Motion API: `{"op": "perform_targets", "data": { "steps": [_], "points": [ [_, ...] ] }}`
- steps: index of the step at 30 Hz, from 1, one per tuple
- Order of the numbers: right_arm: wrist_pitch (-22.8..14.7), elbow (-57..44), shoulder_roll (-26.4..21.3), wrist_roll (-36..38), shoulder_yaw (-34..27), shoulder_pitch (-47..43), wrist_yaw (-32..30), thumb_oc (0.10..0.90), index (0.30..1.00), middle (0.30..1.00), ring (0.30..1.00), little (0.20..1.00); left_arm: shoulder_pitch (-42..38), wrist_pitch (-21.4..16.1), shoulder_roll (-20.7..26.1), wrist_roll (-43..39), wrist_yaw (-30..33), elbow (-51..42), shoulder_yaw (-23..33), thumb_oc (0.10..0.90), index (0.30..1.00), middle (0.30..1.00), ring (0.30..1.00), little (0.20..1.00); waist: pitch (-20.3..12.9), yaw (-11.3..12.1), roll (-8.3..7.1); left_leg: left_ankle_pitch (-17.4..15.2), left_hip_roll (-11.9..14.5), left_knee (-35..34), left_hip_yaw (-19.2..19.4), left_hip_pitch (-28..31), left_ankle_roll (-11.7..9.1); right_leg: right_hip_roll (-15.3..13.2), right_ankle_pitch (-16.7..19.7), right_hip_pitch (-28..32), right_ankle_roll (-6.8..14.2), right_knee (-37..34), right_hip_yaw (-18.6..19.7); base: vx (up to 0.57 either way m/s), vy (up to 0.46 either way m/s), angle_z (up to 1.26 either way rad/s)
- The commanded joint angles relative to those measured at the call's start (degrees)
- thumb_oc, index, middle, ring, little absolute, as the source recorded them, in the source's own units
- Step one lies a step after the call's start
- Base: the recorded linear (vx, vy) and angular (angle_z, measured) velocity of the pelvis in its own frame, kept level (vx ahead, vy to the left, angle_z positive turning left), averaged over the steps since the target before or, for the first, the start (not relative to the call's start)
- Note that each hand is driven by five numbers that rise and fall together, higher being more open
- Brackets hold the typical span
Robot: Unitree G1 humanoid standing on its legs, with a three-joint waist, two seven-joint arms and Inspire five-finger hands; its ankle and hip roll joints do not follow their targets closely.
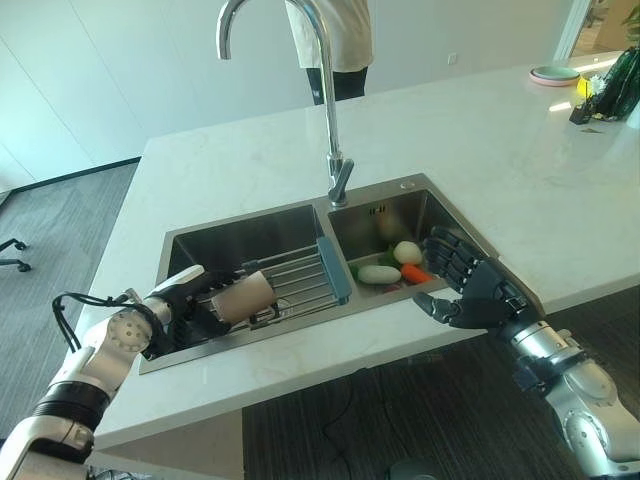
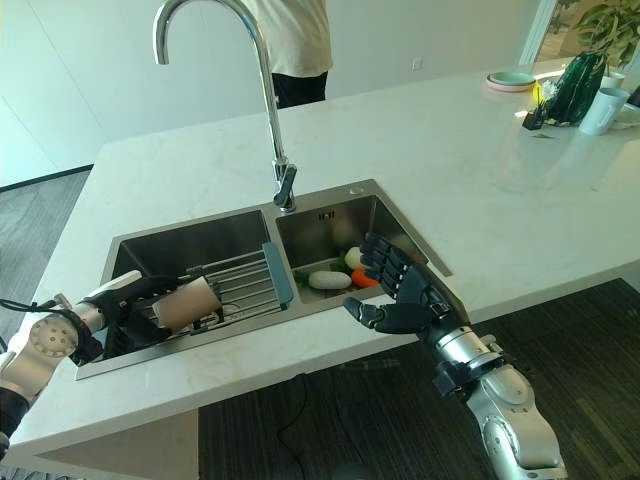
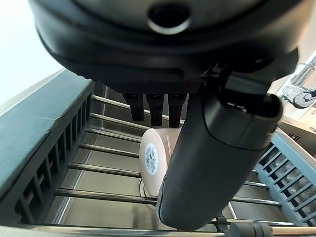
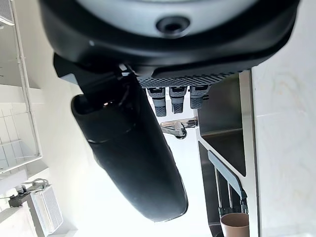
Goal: Place the dishes in the dishwasher.
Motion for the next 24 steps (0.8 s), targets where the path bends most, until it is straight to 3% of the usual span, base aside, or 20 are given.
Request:
{"op": "perform_targets", "data": {
  "steps": [1,16,24],
  "points": [
    [-4.4,-3.9,-1.2,1.6,-4.3,-5.7,1.5,0.8,0.9,0.9,0.9,0.9,-9.2,-1.6,0.1,-1.5,6.2,1.6,3.6,0.8,0.9,0.9,0.9,0.9,-2.2,0.0,0.32,-11.5,1.0,5.6,1.5,2.3,-0.1,-1.4,-1.7,2.2,6.1,-2.5,-3.2,0.0,0.0,0.0],
    [-3.6,-4.4,-0.2,0.4,-4.6,-4.8,2.3,0.8,0.9,0.9,0.9,0.9,-7.8,1.1,-3.3,-3.0,6.4,3.6,4.7,0.8,0.9,0.9,0.9,0.9,-2.0,-0.8,0.45,-11.5,1.2,5.6,2.1,3.0,0.0,-1.0,-1.7,2.5,5.9,-2.5,-2.6,0.02,-0.006,-0.05],
    [-3.1,-4.7,-0.3,0.2,-4.6,-4.6,2.7,0.8,0.9,0.9,0.9,0.9,-7.5,5.3,-4.8,-1.3,3.5,5.7,3.6,0.8,0.9,0.9,0.9,0.9,-1.8,-1.3,0.41,-11.5,1.3,5.6,2.5,3.2,0.1,-0.8,-1.7,2.4,5.9,-2.5,-2.3,0.0,0.0,0.0]
  ]
}}
